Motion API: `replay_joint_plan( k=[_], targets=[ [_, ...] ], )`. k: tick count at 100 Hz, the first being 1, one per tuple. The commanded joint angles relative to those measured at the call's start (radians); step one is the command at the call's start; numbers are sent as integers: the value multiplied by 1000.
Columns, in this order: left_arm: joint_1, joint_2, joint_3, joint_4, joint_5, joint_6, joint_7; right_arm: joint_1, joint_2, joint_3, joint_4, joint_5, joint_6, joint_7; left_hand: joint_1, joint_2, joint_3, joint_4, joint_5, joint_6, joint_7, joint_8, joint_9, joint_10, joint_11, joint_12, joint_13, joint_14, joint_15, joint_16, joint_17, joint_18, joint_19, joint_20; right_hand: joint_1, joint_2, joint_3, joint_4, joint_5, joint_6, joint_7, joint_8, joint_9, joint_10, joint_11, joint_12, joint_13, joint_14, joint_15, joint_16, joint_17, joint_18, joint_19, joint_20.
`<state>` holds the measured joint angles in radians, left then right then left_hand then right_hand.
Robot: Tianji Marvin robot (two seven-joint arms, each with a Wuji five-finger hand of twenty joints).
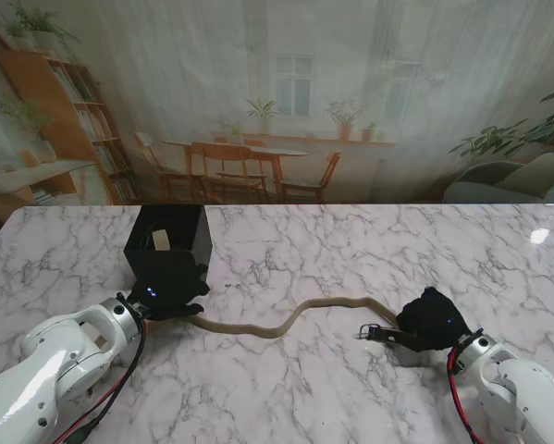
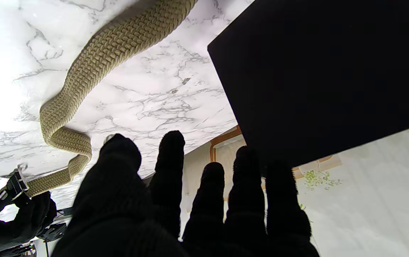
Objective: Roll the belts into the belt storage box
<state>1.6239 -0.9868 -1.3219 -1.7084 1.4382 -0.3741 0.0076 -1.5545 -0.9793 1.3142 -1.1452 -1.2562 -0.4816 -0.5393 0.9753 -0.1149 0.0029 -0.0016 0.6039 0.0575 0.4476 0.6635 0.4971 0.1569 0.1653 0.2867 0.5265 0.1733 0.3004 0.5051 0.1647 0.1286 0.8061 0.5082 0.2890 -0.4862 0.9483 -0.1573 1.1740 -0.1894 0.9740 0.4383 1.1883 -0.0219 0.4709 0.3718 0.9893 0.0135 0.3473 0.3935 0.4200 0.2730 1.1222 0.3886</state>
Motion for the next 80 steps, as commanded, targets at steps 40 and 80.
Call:
replay_joint_plan(
  k=[40, 80],
  targets=[
    [-1, -3, 3, 0, -3, 1, -4, 4, -7, -34, 31, -15, 48, -97, -7, 43, -15, -16, 32, 3, 3, 3, -38, 17, -5, -1, -17, 17, -27, -4, -17, 35, -30, 0, 168, -183, -58, -93, -185, -131, 171, -178, -278, 29, 70, -17, -100, 33, 55, -3, -11, 42, 29, 14],
    [0, -3, 3, -1, -3, 0, -3, 48, -18, -104, 120, 17, 87, -262, -14, 45, -16, -16, 33, 3, 3, 2, -38, 16, -4, -1, -17, 16, -26, -4, -18, 37, -31, 1, 86, -116, 101, 72, 131, 133, 68, 25, -57, 7, 132, -24, 113, 56, 169, 51, 161, 26, 115, -4]
  ],
)
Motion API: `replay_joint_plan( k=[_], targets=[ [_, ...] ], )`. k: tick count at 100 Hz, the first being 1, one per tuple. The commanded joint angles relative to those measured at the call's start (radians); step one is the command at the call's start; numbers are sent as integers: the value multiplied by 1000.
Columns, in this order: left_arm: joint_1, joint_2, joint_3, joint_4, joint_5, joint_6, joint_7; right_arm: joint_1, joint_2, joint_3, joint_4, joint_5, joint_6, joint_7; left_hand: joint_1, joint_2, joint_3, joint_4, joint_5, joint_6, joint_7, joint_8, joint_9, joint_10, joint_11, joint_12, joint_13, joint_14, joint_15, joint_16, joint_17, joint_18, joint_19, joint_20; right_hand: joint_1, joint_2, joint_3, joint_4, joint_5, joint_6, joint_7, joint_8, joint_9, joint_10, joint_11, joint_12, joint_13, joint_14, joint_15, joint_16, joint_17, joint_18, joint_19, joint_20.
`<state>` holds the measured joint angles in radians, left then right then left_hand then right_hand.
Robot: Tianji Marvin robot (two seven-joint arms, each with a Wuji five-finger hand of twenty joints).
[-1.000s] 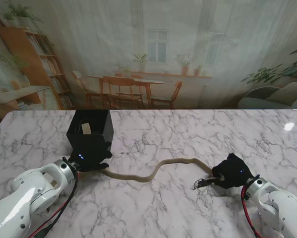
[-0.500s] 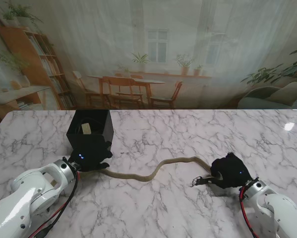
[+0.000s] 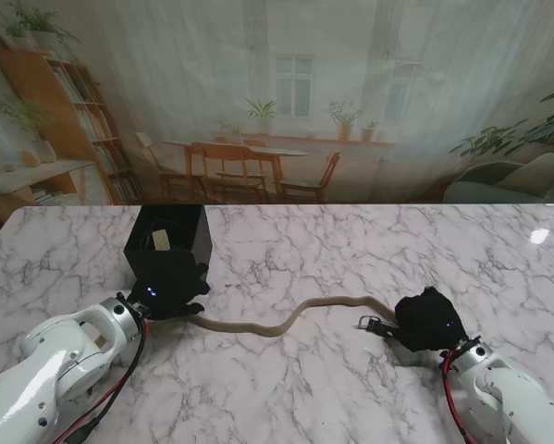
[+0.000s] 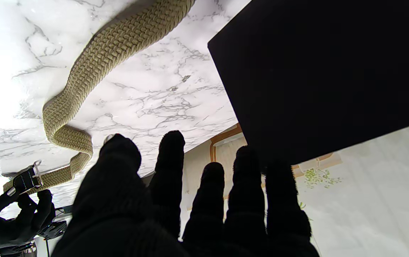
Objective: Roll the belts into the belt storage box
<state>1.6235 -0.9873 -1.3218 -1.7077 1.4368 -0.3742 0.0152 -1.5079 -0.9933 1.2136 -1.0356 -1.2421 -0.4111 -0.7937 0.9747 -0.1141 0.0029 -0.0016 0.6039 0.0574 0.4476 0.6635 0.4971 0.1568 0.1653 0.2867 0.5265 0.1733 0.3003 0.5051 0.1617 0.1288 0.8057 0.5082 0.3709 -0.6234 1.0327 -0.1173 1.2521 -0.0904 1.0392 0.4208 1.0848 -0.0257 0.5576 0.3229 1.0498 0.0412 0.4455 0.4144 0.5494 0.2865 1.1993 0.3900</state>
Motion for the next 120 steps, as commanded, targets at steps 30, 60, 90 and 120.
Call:
replay_joint_plan(
  k=[30, 60, 90, 120],
  targets=[
    [-2, -2, 6, 3, -3, -2, 1, -12, -26, 6, 5, 55, 51, 13, -14, 44, -16, -16, 33, 6, 5, 3, -36, 15, -2, 0, -15, 17, -24, -2, -14, 35, -29, 2, 148, -76, -55, -81, -565, -167, 334, 116, 123, 68, 189, 139, 260, 37, 279, 140, 218, 14, 170, 49],
    [-3, -2, 7, 8, -3, -2, 18, -3, -28, -10, 20, 61, 55, -5, -5, 38, -14, -16, 33, 7, 9, 3, -34, 16, 1, 2, -14, 18, -21, 0, -14, 37, -30, 1, 185, 13, 87, 7, -1037, -33, -213, -106, 285, 16, 335, 62, 264, 32, 605, 175, 322, 13, 252, 37],
    [-2, -2, 7, 11, -2, 0, 28, -14, -24, 6, 0, 60, 10, 45, 0, 37, -14, -16, 30, 7, 10, 2, -37, 15, 3, 2, -14, 18, -20, 0, -15, 38, -31, -1, 205, 20, 48, -91, -652, -160, -150, -250, 375, 23, 179, 101, 262, 49, 565, 155, 322, -23, 218, 27],
    [-1, -3, 4, 9, -6, 3, 24, -89, -11, 132, -162, 23, -107, 299, -8, 44, -16, -17, 30, 7, 10, 0, -36, 15, 3, 1, -17, 20, -22, 0, -18, 40, -33, -3, -44, 13, -5, 11, -302, 156, -198, -94, 380, -60, -17, -44, 273, -47, 312, -2, 302, -123, 159, 29]
  ],
)
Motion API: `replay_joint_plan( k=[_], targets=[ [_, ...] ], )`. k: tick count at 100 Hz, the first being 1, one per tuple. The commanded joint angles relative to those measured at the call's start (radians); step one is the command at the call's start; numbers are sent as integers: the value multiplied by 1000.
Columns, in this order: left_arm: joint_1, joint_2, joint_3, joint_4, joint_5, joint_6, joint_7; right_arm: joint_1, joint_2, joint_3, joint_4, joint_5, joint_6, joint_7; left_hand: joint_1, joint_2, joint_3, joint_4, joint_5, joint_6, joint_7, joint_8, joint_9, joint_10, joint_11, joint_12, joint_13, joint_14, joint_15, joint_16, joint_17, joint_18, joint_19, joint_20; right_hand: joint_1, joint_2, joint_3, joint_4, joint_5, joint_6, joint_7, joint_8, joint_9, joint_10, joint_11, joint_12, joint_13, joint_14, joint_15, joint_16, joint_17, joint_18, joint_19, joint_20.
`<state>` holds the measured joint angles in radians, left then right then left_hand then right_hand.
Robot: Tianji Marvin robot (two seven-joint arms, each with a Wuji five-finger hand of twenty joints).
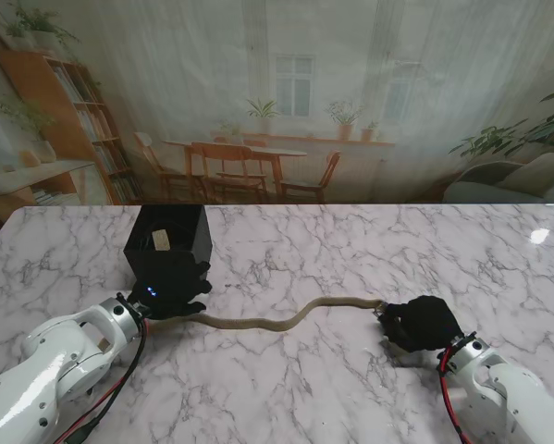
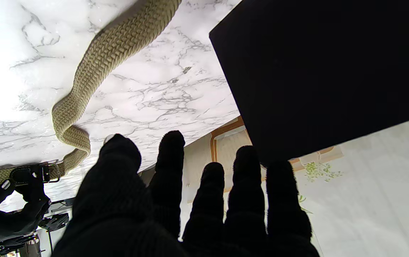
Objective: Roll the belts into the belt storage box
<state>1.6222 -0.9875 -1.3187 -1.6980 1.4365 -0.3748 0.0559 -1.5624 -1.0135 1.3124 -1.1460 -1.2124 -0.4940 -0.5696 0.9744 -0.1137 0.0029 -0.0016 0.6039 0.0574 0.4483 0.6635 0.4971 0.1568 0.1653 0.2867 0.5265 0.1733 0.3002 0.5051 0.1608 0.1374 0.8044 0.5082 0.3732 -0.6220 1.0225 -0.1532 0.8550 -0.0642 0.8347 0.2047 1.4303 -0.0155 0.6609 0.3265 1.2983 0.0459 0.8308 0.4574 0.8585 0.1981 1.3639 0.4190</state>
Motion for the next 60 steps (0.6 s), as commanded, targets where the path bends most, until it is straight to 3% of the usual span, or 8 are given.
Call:
replay_joint_plan(
  k=[1, 17, 29, 37, 41, 52, 55, 60],
  targets=[
    [1, -3, 1, -1, -7, 4, -19, -39, 9, 42, -63, -5, -31, 98, -9, 45, -16, -17, 30, 8, 9, 0, -36, 16, 3, 1, -17, 19, -22, 0, -18, 31, -32, -3, -48, 9, 4, 47, 91, 135, 1, 130, 32, -69, -130, -53, 23, -53, -83, -51, -10, -36, -8, -1],
    [-5, -5, 3, -6, -17, 8, -38, -120, 14, 155, -245, 4, -82, 406, -16, 48, -17, -16, 31, 8, 6, -3, -34, 16, 0, 0, -16, 21, -23, -1, -16, 33, -32, -3, -74, -30, -61, 38, -57, 202, -103, 182, -73, -102, -308, -145, -31, -122, -371, -171, -120, -109, -76, -12],
    [-11, -7, 9, -5, -27, 11, -40, -156, 18, 202, -344, 32, -95, 607, -14, 47, -16, -16, 32, 7, 5, -3, -34, 15, -1, 0, -15, 19, -23, -1, -16, 32, -31, -3, -46, -62, 18, 66, -184, 241, -135, 190, -160, -124, -406, -179, -122, -166, -481, -222, -191, -155, -131, -29],
    [-16, -7, 13, -3, -31, 11, -41, -166, 23, 214, -382, 29, -93, 683, -12, 46, -15, -16, 32, 7, 5, -2, -34, 16, -1, 0, -16, 20, -23, -1, -17, 32, -31, -3, -2, -103, 106, 87, -245, 250, -138, 192, -189, -144, -458, -195, -162, -192, -508, -248, -212, -176, -152, -42],
    [-16, -7, 14, -2, -33, 12, -42, -171, 25, 216, -393, 20, -85, 693, -11, 45, -15, -16, 32, 7, 5, -1, -34, 15, -2, 0, -15, 19, -23, -1, -17, 32, -32, -3, 47, -124, 174, 97, -272, 250, -131, 194, -195, -156, -484, -204, -175, -206, -516, -258, -216, -193, -159, -51],
    [-17, -8, 17, -1, -37, 16, -43, -168, 31, 207, -397, -47, -73, 676, -7, 43, -15, -16, 32, 6, 5, 0, -33, 16, -2, 0, -15, 19, -23, -1, -17, 32, -32, -3, 184, -194, 286, 42, -265, 214, -86, 198, -149, -189, -509, -203, -143, -224, -510, -257, -177, -230, -143, -60],
    [-17, -8, 18, -1, -38, 16, -44, -164, 32, 201, -391, -61, -69, 659, -7, 43, -15, -16, 32, 7, 5, 0, -33, 15, -2, 1, -15, 19, -23, -1, -16, 32, -32, -3, 216, -213, 266, 5, -233, 196, -68, 196, -117, -193, -503, -197, -112, -223, -498, -253, -146, -236, -124, -58],
    [-18, -8, 20, 0, -39, 17, -46, -156, 32, 187, -371, -77, -59, 600, -6, 43, -14, -16, 32, 6, 5, 1, -34, 15, -2, 1, -15, 18, -23, -1, -16, 32, -32, -3, 244, -232, 126, -73, -184, 176, -46, 186, -64, -188, -501, -181, -75, -218, -469, -254, -109, -242, -103, -59]
  ],
)
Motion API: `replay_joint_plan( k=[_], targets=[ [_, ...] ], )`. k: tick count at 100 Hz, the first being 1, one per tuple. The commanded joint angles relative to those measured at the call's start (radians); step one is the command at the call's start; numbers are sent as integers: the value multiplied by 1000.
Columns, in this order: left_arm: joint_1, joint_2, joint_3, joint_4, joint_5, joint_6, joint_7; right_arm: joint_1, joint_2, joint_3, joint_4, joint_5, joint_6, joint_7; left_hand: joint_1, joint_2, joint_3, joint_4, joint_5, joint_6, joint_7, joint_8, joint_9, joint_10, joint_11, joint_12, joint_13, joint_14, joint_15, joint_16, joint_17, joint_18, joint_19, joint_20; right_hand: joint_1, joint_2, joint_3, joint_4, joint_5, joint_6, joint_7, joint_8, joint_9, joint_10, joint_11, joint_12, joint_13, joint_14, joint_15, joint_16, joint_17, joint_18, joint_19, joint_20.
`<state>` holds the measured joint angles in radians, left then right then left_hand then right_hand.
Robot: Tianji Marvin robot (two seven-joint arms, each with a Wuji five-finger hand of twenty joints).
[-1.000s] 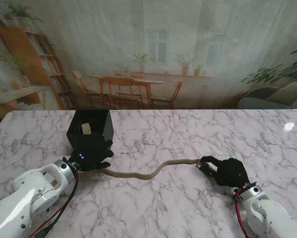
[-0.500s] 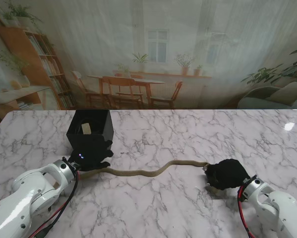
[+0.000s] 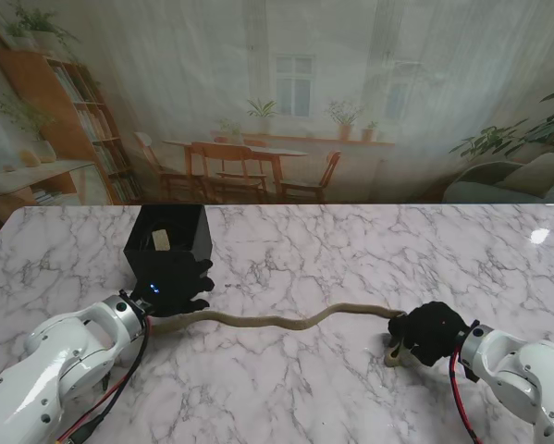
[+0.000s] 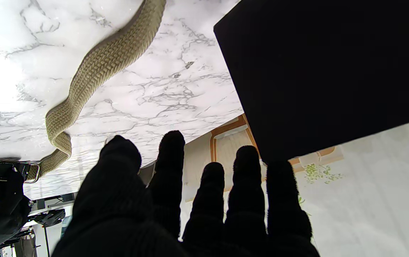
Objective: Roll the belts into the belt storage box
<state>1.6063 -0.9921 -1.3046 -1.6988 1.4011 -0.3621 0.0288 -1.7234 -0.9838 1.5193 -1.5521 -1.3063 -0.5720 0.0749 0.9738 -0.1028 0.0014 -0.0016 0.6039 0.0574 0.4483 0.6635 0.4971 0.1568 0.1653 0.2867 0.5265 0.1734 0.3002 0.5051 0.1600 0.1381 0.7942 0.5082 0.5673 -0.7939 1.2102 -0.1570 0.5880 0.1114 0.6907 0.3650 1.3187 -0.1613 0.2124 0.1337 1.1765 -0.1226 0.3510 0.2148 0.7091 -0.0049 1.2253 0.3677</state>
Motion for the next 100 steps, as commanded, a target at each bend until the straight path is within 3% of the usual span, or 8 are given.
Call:
replay_joint_plan(
  k=[1, 10, 21, 34, 42, 59, 77, 100],
  targets=[
    [-2, -3, 6, 1, -4, 4, -20, 7, 2, -23, 40, 16, 20, -53, -4, 31, -13, -16, 33, 6, 6, 1, -33, 16, -1, 1, -14, 19, -23, -1, -15, 31, -22, -3, 56, -60, -78, -77, 92, -5, 101, 23, 57, -40, -52, 16, 52, -48, 18, -13, 44, -39, 38, -8],
    [-2, -4, 8, 0, -5, 6, -23, 25, 3, -56, 90, -6, 45, -168, -4, 32, -13, -16, 32, 6, 5, 1, -33, 15, -1, 1, -15, 19, -23, -1, -15, 31, -22, -3, 61, -33, -171, -122, 175, -115, 200, -179, 114, -6, 8, 69, 85, 4, 115, 6, 66, 19, 64, 5],
    [-2, -4, 9, 0, -7, 7, -26, 40, 4, -88, 129, -18, 77, -242, -6, 33, -14, -16, 32, 6, 5, 0, -34, 16, -1, 1, -14, 18, -23, -1, -15, 30, -22, -3, 47, 32, -174, -117, 200, -240, 321, -266, 103, 57, 171, 117, 124, 58, 168, 104, 59, 82, 80, 48],
    [-2, -4, 10, -1, -8, 9, -28, 44, 0, -107, 151, -5, 98, -273, -7, 33, -14, -16, 32, 7, 5, 0, -35, 16, -2, 1, -14, 19, -23, -1, -15, 31, -23, -3, 42, 100, -189, -112, 255, -389, 336, -190, 60, 169, 284, 255, 125, 183, 264, 235, -15, 225, 70, 83],
    [-2, -4, 10, -1, -8, 9, -29, 35, 1, -109, 148, -22, 119, -301, -7, 34, -14, -16, 31, 6, 4, 0, -35, 16, -2, 1, -14, 19, -23, -1, -15, 31, -23, -3, 10, 152, -221, -114, 252, -483, 334, -117, -30, 182, 301, 338, 72, 202, 258, 309, -103, 316, 61, 126],
    [-2, -4, 10, -1, -8, 8, -30, 7, -4, -87, 116, -9, 123, -266, -10, 35, -15, -17, 32, 7, 3, -1, -36, 16, -3, 0, -16, 20, -24, -1, -16, 31, -24, -3, -38, 182, -259, -117, 227, -532, 318, -63, -570, 253, 334, 396, -214, 191, 207, 360, -203, 393, 11, 147],
    [0, -4, 7, -2, -7, 9, -30, 4, -12, -79, 117, 39, 110, -248, -14, 37, -15, -17, 31, 7, 1, -1, -36, 16, -3, 0, -17, 19, -25, -1, -17, 32, -25, -3, -48, 171, -249, -120, 224, -520, 337, -51, -794, 290, 272, 202, -445, 245, 58, 200, -271, 491, -95, 129],
    [-1, -4, 8, 1, -7, 8, -29, 8, -25, -80, 122, 133, 116, -184, -18, 40, -16, -17, 32, 7, 0, -1, -37, 15, -5, 0, -18, 20, -26, -2, -18, 32, -26, -3, -39, 152, -226, -120, 287, -441, 350, -162, -902, 353, 99, 69, -619, 321, -191, -23, -444, 563, -347, -70]
  ],
)
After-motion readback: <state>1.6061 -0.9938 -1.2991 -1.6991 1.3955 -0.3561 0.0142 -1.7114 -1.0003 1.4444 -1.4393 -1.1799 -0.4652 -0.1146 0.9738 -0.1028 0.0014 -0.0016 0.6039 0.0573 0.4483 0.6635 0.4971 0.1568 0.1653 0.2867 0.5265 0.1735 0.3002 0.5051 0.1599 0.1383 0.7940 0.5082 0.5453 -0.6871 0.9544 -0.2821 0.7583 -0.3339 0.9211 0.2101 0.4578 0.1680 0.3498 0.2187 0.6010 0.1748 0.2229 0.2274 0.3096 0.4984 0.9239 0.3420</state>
